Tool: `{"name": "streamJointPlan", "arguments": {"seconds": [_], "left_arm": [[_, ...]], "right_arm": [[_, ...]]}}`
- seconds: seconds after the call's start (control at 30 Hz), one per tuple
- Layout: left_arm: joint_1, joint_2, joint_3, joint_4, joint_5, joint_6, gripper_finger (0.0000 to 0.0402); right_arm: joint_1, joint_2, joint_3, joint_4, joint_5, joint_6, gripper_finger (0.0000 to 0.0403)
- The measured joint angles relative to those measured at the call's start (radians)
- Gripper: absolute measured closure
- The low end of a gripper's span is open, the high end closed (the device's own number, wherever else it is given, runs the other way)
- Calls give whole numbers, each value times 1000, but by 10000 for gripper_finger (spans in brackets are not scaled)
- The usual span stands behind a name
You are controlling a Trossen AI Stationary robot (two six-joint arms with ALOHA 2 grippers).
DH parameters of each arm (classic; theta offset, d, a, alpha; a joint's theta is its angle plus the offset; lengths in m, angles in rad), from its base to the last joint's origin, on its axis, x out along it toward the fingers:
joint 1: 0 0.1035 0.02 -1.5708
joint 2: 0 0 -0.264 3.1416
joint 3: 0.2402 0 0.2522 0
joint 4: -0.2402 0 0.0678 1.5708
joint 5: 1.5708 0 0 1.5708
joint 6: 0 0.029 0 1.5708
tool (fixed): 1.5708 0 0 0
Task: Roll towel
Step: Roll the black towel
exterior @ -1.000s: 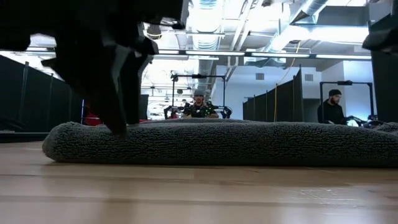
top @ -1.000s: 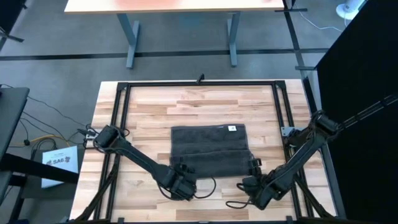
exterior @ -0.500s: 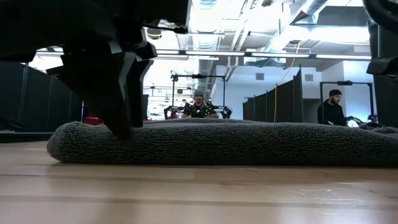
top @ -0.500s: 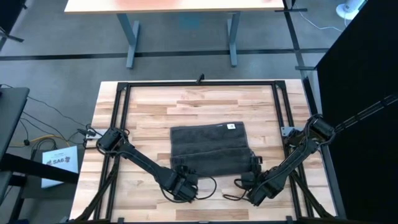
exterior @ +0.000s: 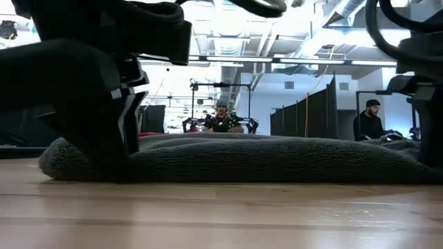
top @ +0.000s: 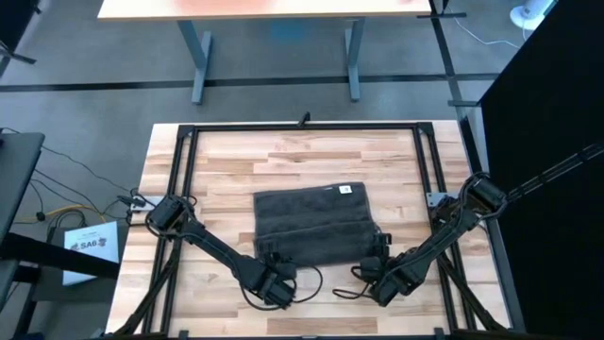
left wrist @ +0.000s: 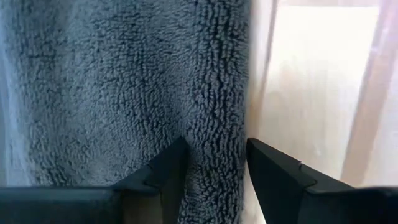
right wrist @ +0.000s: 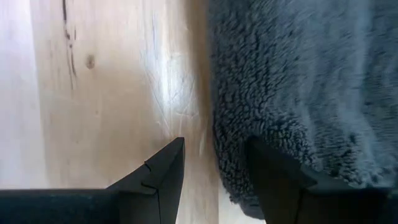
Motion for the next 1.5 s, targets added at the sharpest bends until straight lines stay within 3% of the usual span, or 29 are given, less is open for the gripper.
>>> {"name": "streamJointPlan", "arguments": {"seconds": [0.2,0.3,0.4,0.5,0.93,1.1,1.33,1.5], "left_arm": [[-5,-2,-20,3,-27,-60,275],[-5,-2,-22,-1,-35,-58,327],[-5,-2,-22,-3,-41,-48,385],[-5,-2,-22,-4,-45,-45,387],[-44,-59,-19,18,37,-38,386],[-45,-59,-19,18,68,-78,340],[-45,-59,-19,24,119,-165,251],[-37,-59,-19,25,152,-111,226]], "right_arm": [[-35,-5,-22,28,-8,-25,257],[-45,-4,-23,37,-8,-29,290],[-52,-3,-29,52,-6,-31,348],[-62,-4,-38,72,-20,-28,393],[-30,-51,-42,83,-90,93,401],[-39,-51,-42,128,-135,90,380],[-45,-51,-42,181,-154,85,297],[-69,-51,-42,178,-145,59,266]]}}
